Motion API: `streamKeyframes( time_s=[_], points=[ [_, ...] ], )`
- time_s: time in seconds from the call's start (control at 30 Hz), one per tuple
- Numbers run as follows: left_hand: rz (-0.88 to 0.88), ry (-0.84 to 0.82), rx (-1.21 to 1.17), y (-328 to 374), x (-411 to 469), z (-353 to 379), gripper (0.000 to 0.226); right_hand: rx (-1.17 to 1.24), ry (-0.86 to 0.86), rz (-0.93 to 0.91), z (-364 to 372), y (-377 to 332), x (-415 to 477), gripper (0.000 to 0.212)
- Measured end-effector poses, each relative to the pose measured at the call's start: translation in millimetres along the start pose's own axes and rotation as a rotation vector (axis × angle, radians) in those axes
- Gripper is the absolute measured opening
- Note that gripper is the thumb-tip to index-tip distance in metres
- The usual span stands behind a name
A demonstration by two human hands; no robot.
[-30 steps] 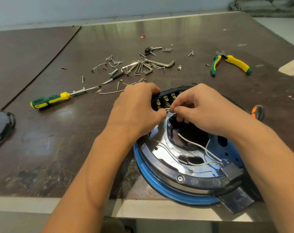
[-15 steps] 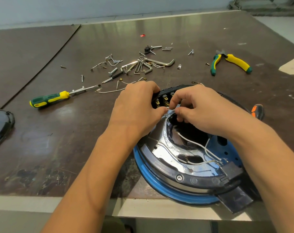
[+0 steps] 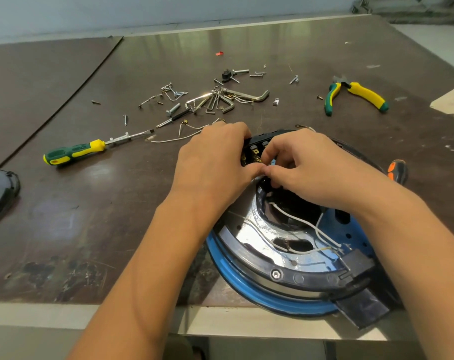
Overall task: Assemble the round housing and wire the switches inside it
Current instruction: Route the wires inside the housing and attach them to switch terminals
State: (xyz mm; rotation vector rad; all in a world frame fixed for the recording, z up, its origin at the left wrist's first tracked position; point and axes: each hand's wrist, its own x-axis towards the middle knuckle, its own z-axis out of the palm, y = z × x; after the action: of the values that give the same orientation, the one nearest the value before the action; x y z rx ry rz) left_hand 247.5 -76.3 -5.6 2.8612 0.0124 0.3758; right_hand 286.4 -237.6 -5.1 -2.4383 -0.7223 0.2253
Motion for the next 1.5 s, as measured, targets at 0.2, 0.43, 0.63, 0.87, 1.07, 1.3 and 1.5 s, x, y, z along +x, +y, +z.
streamKeyframes(
  time_s=[0.2,0.43,0.63,0.87,1.07,1.3,1.5],
  points=[
    [-0.023,-0.016,0.005,3,5,0,0.051,0.039,0.032,0.045,-1,-2,0,0.013],
    [-0.029,-0.030,0.042,5,6,0,0.051,0.125,0.136,0.087,-2,-1,1,0.018],
    [-0.027,-0.034,0.059,6,6,1,0.049,0.119,0.126,0.076,-1,0,2,0.017],
    [-0.016,-0.022,0.045,4,6,2,0.049,0.104,0.100,0.057,0,0,2,0.015],
    [-0.013,0.016,0.007,3,4,2,0.050,0.084,0.082,0.039,0,0,2,0.012],
    [-0.010,-0.008,-0.038,-1,5,2,0.054,0.112,0.109,0.036,-2,-1,1,0.018],
    [-0.025,-0.077,-0.224,-11,12,-5,0.059,0.153,0.107,0.044,-4,-5,0,0.008]
  ],
)
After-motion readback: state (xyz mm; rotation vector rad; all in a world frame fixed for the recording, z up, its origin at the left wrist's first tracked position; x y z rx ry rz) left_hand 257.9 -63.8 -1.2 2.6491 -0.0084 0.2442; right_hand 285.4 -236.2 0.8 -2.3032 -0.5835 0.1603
